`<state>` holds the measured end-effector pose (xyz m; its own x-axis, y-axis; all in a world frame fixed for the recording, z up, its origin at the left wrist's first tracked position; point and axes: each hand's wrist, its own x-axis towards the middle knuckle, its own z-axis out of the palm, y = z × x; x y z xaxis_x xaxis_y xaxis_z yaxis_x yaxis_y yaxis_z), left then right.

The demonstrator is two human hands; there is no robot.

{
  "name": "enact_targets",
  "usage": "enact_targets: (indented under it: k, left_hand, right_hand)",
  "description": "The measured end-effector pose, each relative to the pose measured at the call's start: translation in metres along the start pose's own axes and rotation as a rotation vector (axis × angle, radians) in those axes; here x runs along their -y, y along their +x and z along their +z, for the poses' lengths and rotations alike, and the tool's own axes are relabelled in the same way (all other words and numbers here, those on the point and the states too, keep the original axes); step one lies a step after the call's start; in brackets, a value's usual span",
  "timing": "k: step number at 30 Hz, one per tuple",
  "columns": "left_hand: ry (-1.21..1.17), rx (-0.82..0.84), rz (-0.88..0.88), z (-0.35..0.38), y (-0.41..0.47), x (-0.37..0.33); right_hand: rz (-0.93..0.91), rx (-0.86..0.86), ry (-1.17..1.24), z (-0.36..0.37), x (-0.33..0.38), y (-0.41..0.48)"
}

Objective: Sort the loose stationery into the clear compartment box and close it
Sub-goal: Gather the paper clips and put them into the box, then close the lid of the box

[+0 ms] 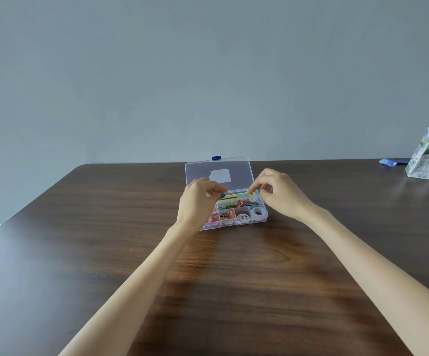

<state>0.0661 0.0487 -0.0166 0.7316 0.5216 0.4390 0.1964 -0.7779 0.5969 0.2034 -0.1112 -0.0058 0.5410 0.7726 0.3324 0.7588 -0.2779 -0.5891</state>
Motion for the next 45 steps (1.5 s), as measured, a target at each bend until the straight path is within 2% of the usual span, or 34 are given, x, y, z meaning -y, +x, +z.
enact_targets:
  k: [5,8,13,17,22,25,27,30,34,41,45]
  left_hand:
    - [-0.142,-0.111,-0.147,-0.006,0.004,0.016]
    - [-0.226,-0.071,-0.246,-0.008,0.008,0.023]
    - [-0.500,-0.040,-0.351,-0.013,0.020,0.025]
    - [-0.543,-0.090,-0.333,-0.020,0.028,0.024]
    - [-0.335,-0.083,-0.189,-0.030,0.037,0.029]
    - [-0.260,-0.063,-0.078,-0.037,0.038,0.023]
    - [-0.221,-0.063,-0.033,-0.041,0.038,0.019]
    - [-0.193,-0.033,-0.016,-0.045,0.035,0.017]
    - [-0.171,0.010,-0.010,-0.049,0.025,0.013]
    - [-0.163,0.141,0.122,-0.058,0.003,0.017]
    - [-0.162,0.198,0.113,-0.055,-0.013,0.018]
  right_hand:
    - [0.138,0.034,0.080,0.014,-0.002,0.011]
    - [0.247,0.066,0.225,0.018,0.002,0.015]
    - [0.369,0.050,0.477,0.017,-0.004,0.030]
    - [0.405,-0.021,0.608,0.012,-0.008,0.041]
    - [0.349,-0.080,0.624,0.006,0.000,0.049]
    - [0.285,-0.120,0.565,-0.001,0.010,0.049]
    - [0.186,-0.133,0.416,-0.004,0.018,0.048]
    - [0.004,-0.117,0.144,-0.004,0.030,0.045]
    - [-0.095,-0.062,-0.028,-0.001,0.049,0.037]
    - [-0.160,-0.087,-0.048,0.001,0.059,0.015]
    - [-0.156,-0.040,-0.087,0.002,0.060,-0.004]
